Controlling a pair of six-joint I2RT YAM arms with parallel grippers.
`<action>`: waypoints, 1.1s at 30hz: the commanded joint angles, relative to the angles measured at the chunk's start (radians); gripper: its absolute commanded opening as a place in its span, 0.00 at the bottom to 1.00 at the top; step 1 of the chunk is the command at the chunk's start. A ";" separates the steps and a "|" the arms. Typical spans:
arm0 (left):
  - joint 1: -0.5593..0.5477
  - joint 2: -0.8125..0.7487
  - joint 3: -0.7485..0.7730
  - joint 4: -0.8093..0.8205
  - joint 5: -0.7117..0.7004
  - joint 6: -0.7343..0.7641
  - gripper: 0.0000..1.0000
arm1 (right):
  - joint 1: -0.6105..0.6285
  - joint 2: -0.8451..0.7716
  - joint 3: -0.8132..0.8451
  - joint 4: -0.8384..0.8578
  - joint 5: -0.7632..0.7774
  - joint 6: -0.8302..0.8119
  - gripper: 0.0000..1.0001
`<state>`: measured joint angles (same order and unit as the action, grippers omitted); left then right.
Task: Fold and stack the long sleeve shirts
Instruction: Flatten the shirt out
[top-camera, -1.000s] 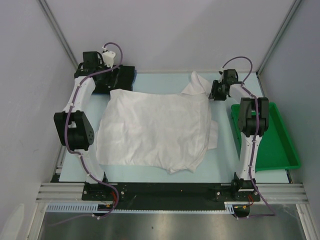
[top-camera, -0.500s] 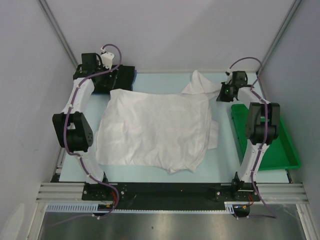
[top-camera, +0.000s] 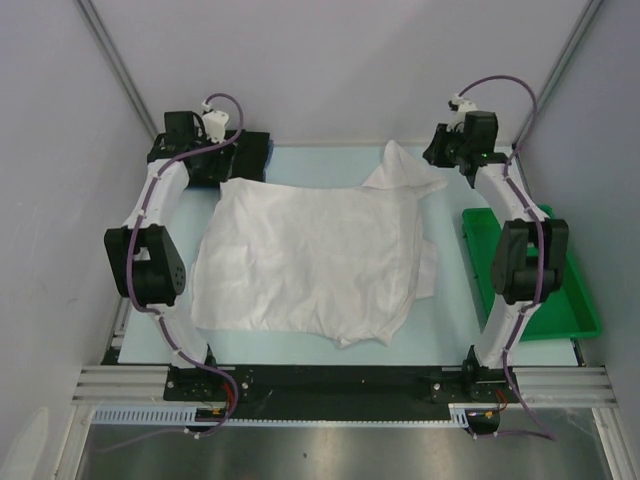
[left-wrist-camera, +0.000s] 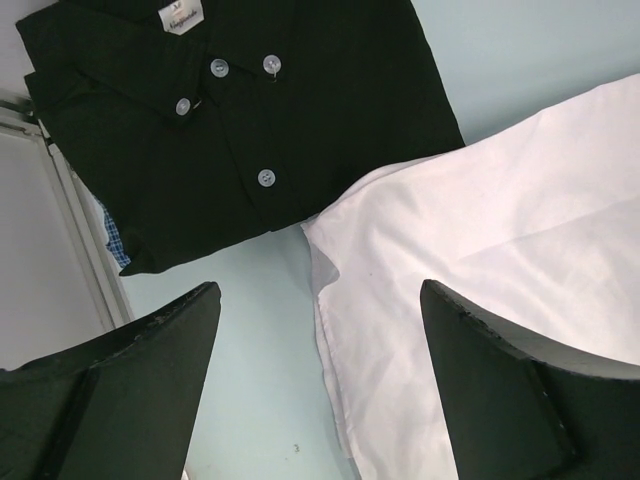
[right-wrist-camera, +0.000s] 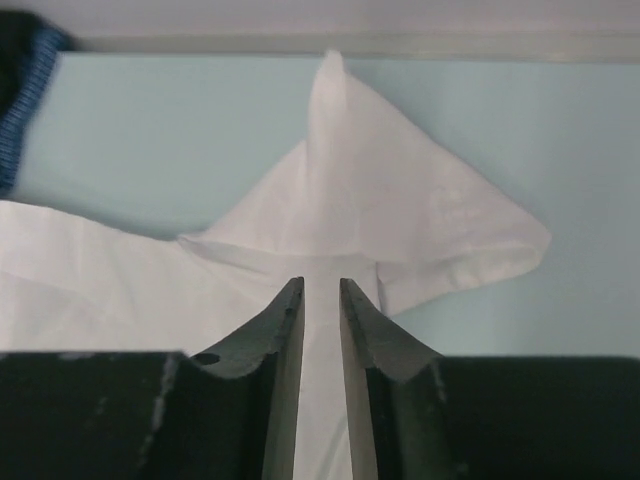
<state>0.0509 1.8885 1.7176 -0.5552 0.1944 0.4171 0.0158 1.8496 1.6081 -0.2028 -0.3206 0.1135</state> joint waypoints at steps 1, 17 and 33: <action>0.010 -0.094 -0.001 0.024 0.004 -0.014 0.87 | 0.015 0.182 0.088 -0.071 0.153 -0.084 0.32; 0.040 -0.095 -0.013 0.012 -0.015 -0.005 0.87 | 0.047 0.385 0.154 -0.076 0.261 -0.146 0.57; 0.052 -0.106 -0.018 0.012 -0.016 0.003 0.87 | 0.059 0.497 0.194 -0.122 0.319 -0.166 0.31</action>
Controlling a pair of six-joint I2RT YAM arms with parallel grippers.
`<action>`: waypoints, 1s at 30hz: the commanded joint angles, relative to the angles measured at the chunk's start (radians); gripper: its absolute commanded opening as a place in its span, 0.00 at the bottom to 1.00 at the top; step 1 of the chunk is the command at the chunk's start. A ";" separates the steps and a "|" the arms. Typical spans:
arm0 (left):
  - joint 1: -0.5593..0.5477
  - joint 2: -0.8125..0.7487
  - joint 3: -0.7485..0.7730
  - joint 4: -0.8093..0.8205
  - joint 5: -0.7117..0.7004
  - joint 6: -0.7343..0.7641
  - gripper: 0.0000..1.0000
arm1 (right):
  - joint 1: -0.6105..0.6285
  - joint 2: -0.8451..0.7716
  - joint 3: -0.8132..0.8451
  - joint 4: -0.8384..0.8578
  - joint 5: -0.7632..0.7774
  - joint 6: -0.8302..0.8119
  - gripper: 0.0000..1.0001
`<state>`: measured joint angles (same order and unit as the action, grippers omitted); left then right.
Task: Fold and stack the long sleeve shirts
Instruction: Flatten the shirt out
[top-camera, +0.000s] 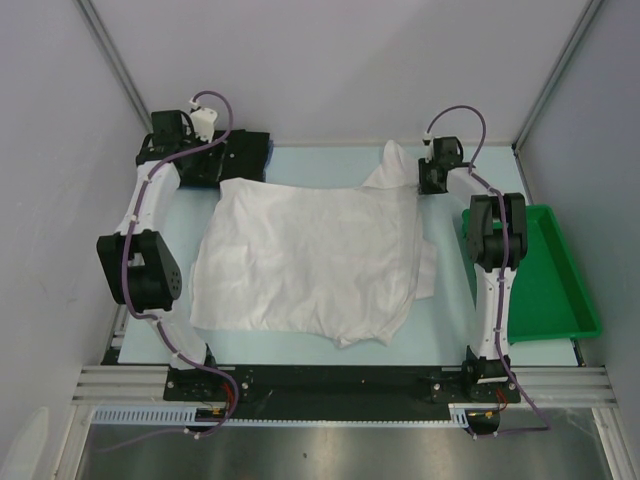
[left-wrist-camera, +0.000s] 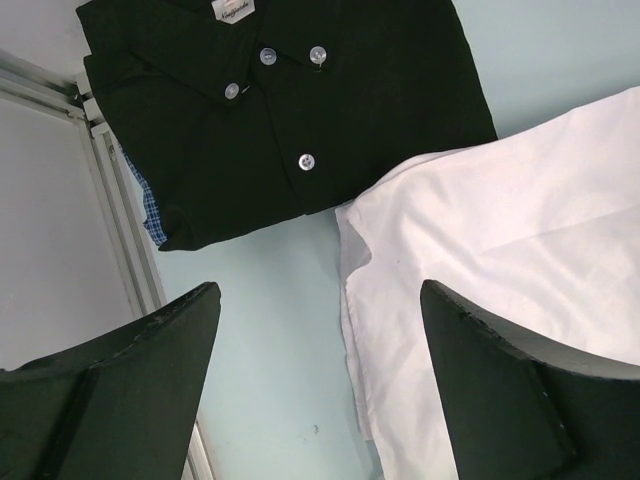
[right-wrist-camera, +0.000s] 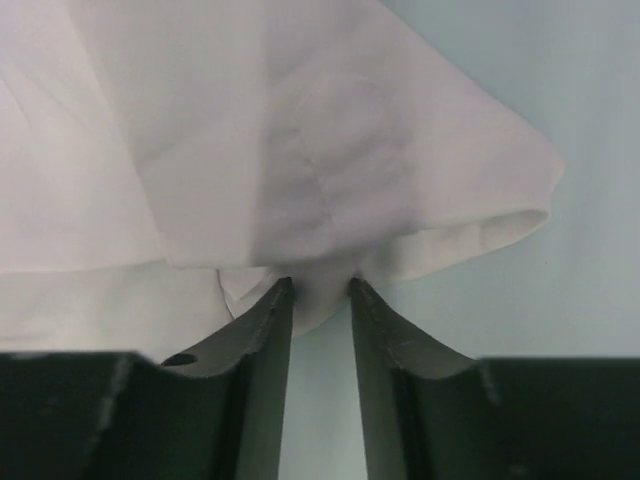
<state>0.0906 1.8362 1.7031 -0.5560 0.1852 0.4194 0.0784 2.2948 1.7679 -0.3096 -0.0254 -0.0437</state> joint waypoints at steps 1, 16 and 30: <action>0.012 -0.055 -0.006 0.014 -0.006 0.001 0.86 | -0.006 0.054 0.034 -0.019 0.024 -0.013 0.18; 0.024 -0.103 -0.072 0.039 0.039 0.007 0.86 | -0.097 -0.249 0.018 -0.120 -0.183 -0.036 0.00; 0.047 -0.152 -0.120 -0.010 0.134 -0.010 0.90 | 0.036 -0.246 0.298 0.300 -0.536 0.318 0.00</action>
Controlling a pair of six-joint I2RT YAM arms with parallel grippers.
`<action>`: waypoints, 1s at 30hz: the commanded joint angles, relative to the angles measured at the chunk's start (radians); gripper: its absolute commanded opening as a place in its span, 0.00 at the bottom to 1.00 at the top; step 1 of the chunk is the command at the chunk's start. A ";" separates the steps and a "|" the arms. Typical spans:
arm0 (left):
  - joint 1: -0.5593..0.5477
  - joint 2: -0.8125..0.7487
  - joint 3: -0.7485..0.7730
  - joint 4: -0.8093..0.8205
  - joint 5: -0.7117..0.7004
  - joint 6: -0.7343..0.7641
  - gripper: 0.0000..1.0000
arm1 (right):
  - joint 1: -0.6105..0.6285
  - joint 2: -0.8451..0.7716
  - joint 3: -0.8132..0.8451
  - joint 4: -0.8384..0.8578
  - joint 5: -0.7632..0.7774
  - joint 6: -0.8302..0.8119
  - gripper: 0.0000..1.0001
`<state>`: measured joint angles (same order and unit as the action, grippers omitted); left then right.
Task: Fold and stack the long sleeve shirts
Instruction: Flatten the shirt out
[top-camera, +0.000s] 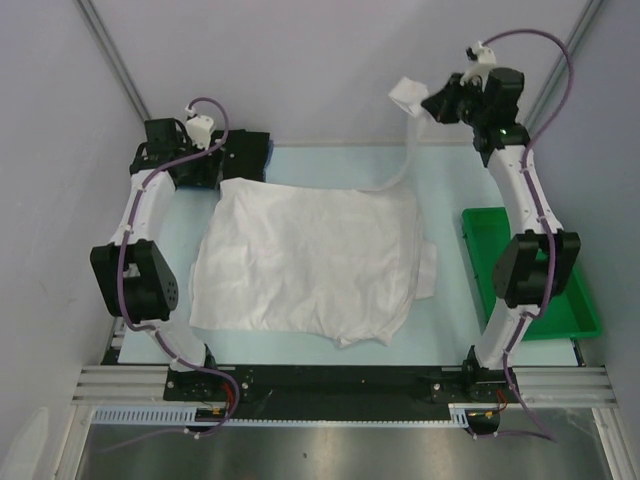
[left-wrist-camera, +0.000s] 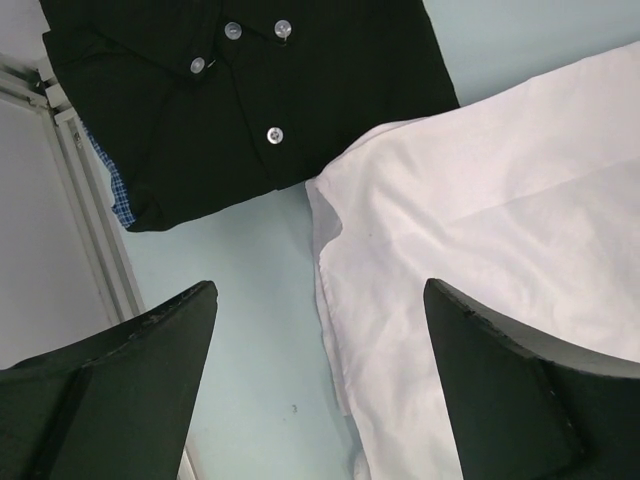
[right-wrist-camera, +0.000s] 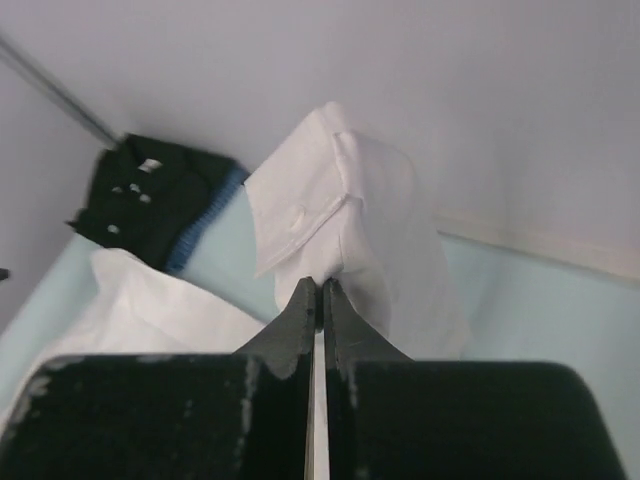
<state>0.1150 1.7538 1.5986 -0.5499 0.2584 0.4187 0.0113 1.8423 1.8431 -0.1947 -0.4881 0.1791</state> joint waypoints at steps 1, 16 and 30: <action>0.029 -0.074 -0.019 -0.024 0.070 -0.012 0.91 | 0.117 0.288 0.314 0.195 -0.066 0.095 0.00; 0.015 -0.200 -0.261 -0.168 0.338 0.279 0.90 | 0.096 0.168 0.059 0.073 -0.121 -0.343 0.81; -0.213 -0.505 -0.772 -0.530 0.326 0.946 0.68 | 0.327 -0.604 -0.783 -0.724 -0.323 -1.066 0.57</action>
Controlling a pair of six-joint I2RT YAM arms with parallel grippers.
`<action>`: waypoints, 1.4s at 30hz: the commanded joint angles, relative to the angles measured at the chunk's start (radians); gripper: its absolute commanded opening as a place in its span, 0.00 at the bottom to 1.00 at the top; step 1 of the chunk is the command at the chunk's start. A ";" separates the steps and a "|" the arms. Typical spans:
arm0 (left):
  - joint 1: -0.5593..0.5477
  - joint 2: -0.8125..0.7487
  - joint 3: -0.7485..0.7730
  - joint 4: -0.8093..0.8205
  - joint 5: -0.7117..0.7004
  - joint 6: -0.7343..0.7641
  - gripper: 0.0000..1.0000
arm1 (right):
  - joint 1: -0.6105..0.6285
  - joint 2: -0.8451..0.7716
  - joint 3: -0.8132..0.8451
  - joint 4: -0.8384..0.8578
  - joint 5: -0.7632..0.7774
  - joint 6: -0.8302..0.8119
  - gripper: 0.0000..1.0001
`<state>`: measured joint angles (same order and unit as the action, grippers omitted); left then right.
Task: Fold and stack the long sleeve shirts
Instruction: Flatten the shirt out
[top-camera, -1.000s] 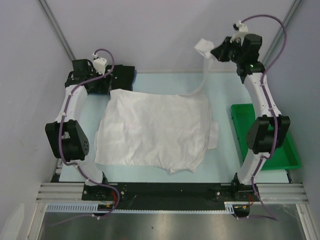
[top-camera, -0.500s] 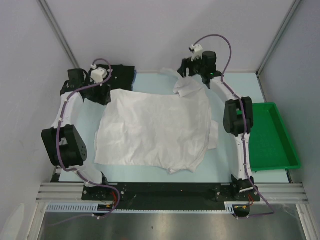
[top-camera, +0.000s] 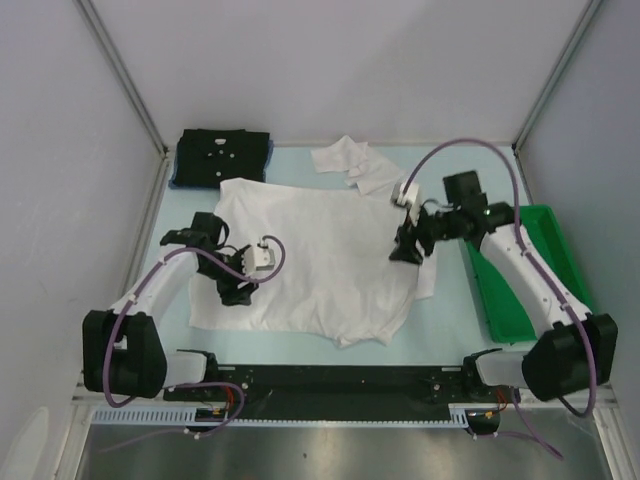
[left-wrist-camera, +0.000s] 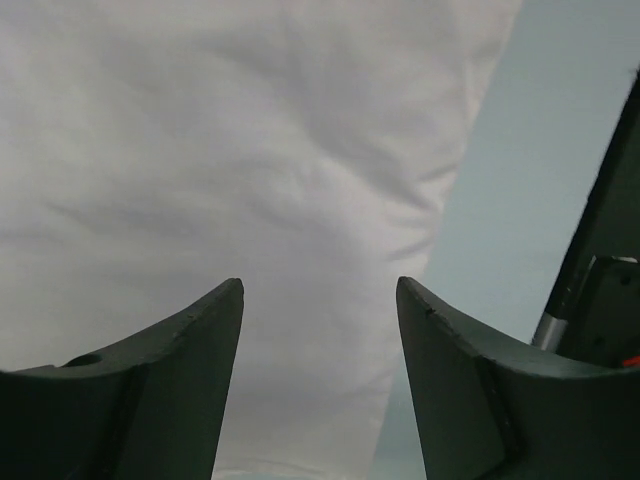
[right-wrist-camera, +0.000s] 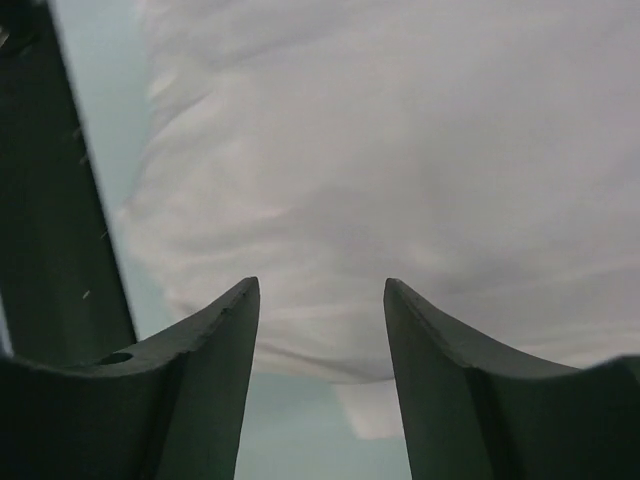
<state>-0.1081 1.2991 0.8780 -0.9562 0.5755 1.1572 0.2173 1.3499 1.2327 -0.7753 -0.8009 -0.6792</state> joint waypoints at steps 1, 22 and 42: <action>0.010 -0.087 -0.063 -0.137 0.009 0.232 0.67 | 0.149 -0.132 -0.226 -0.140 -0.001 -0.217 0.56; 0.007 -0.192 -0.344 0.042 -0.266 0.288 0.36 | 0.323 -0.124 -0.529 0.054 0.192 -0.471 0.02; 0.027 -0.037 -0.031 -0.088 -0.088 0.170 0.00 | 0.149 -0.130 -0.287 -0.260 -0.014 -0.638 0.48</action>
<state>-0.0883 1.2362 0.8249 -1.0187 0.4355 1.3342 0.2794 1.2545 0.9691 -0.8909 -0.7395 -1.1782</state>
